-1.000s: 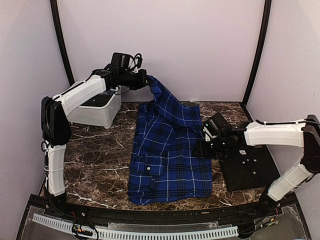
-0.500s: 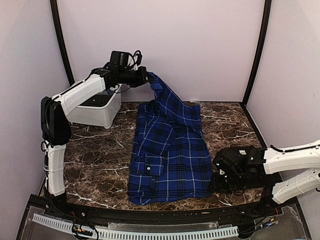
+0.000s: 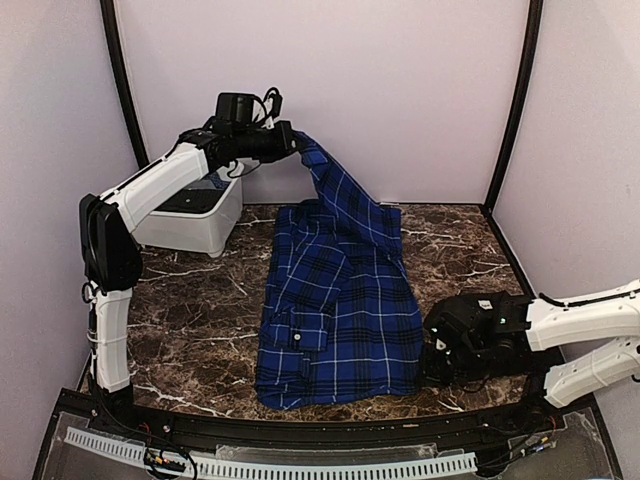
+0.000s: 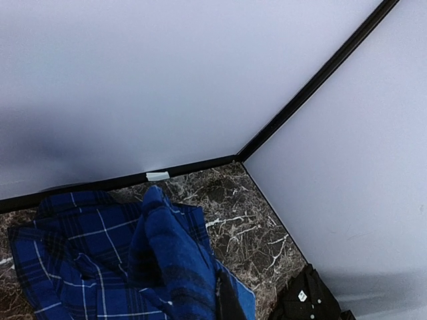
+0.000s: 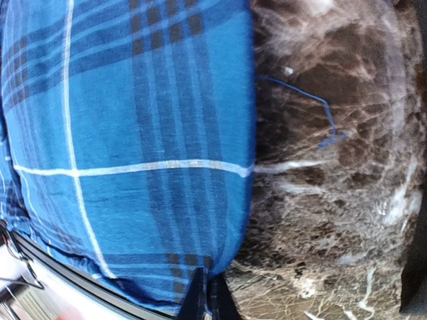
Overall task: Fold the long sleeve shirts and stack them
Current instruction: Pick up the corner of the shirt from the center of the board, then fold the 1/3-folded shirt at the center of the board.
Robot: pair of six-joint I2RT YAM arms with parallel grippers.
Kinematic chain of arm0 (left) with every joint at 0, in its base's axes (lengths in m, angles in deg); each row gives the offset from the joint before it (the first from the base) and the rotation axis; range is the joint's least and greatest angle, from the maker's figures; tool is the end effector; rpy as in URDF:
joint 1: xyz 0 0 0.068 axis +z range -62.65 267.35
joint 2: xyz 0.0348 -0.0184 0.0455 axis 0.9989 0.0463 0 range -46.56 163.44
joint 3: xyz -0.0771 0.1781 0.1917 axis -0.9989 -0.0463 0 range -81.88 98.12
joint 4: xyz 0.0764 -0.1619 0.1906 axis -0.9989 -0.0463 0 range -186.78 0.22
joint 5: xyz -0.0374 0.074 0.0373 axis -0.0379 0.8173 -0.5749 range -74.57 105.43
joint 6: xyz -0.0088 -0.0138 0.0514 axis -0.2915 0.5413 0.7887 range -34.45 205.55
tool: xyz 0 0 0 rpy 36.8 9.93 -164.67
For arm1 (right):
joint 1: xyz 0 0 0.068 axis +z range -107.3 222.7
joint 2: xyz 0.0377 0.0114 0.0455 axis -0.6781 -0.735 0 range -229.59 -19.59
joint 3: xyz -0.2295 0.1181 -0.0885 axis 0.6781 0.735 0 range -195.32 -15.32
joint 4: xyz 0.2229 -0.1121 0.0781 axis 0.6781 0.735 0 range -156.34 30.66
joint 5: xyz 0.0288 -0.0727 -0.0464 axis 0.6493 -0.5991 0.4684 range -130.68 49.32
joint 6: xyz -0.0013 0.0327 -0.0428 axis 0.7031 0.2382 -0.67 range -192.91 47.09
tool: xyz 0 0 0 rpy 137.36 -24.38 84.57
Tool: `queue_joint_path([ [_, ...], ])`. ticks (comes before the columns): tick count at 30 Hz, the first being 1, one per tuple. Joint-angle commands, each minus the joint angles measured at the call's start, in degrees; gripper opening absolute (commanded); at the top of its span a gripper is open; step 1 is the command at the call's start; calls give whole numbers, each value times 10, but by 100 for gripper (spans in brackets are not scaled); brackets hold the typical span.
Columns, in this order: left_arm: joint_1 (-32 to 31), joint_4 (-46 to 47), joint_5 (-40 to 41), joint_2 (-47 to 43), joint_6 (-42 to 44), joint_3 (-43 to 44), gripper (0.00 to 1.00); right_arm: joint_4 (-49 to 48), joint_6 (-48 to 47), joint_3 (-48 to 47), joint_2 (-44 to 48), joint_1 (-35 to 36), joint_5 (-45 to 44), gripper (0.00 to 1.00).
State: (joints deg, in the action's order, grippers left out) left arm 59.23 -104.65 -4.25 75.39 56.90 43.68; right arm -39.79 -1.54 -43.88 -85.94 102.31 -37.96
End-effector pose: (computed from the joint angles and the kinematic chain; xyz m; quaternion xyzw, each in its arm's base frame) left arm 0.4407 -0.2490 0.3917 0.1049 0.7622 -0.4133 0.4870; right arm 0.0957 0.1664 0.1540 0.0946 0.9702 0.2116 0.0710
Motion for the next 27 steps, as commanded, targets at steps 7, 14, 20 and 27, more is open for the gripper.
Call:
queue_joint_path([
  [7,16,16,15,-9,14,52,1,151,-47,-191,-39,29,-79,0],
  [14,44,10,20,-22,12,71,1,192,-114,-322,-144,67,-72,0],
  [20,65,-3,32,-50,21,59,0,164,-167,-382,-231,85,-30,0],
  [27,85,21,48,-108,30,-17,0,131,-196,-401,-285,89,12,0],
])
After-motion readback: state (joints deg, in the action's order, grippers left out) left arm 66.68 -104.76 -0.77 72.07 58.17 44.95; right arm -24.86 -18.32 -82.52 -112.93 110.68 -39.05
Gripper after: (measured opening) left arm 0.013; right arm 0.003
